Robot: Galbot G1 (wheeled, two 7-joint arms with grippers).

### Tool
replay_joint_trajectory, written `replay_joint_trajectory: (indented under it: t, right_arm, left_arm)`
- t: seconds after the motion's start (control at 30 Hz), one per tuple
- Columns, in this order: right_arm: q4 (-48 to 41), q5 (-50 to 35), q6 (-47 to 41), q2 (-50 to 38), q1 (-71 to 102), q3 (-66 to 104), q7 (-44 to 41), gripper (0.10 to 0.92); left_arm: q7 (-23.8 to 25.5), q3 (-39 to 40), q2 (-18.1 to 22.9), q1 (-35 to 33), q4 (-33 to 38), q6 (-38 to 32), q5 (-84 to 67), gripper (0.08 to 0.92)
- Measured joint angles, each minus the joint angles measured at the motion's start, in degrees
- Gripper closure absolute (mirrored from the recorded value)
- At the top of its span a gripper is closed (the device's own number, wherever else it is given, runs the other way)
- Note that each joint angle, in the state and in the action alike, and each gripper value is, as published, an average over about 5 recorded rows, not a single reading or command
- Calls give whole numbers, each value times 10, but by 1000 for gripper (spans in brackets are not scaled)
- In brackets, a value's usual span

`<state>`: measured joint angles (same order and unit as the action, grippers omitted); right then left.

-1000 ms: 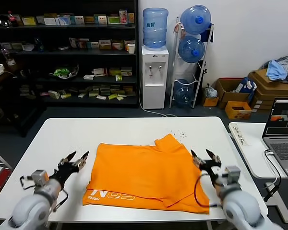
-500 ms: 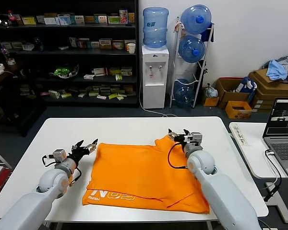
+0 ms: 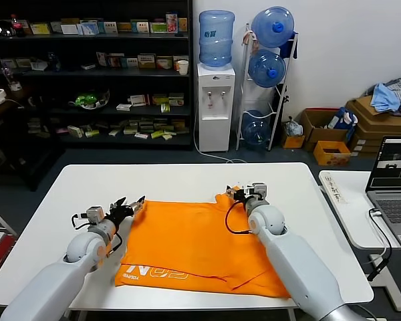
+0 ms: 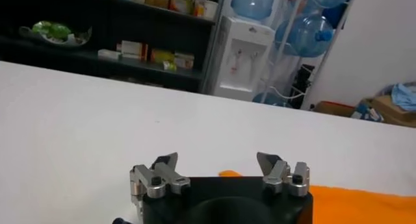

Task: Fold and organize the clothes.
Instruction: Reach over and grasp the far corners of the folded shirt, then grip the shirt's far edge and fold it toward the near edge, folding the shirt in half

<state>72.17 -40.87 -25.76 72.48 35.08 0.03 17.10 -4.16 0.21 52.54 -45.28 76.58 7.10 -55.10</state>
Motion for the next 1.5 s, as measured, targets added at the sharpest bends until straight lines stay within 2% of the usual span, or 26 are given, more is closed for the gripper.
replay_joint_trajectory:
  t: [0.27, 0.4, 0.5, 1.13, 1.27, 1.5]
  right_arm:
    - [-21, 0, -9, 6, -9, -3, 0, 203]
    - [-25, -2, -15, 7, -9, -4, -1, 227]
    - [-27, -5, -19, 8, -9, -6, -1, 295]
    - [-9, -3, -3, 1, 8, -11, -6, 846]
    - [3, 1, 16, -4, 15, -8, -10, 900]
    - [60, 2, 42, -25, 49, 4, -8, 900]
  left_arm:
    - [1, 17, 0, 3, -5, 8, 2, 177]
    - [1, 24, 2, 4, -6, 9, 3, 234]
    - [1, 28, 3, 7, -7, 9, 5, 319]
    - [7, 29, 7, 0, -7, -4, 26, 861]
    - [13, 21, 7, -7, 0, -16, 33, 899]
    - [20, -8, -2, -33, 33, -42, 51, 899]
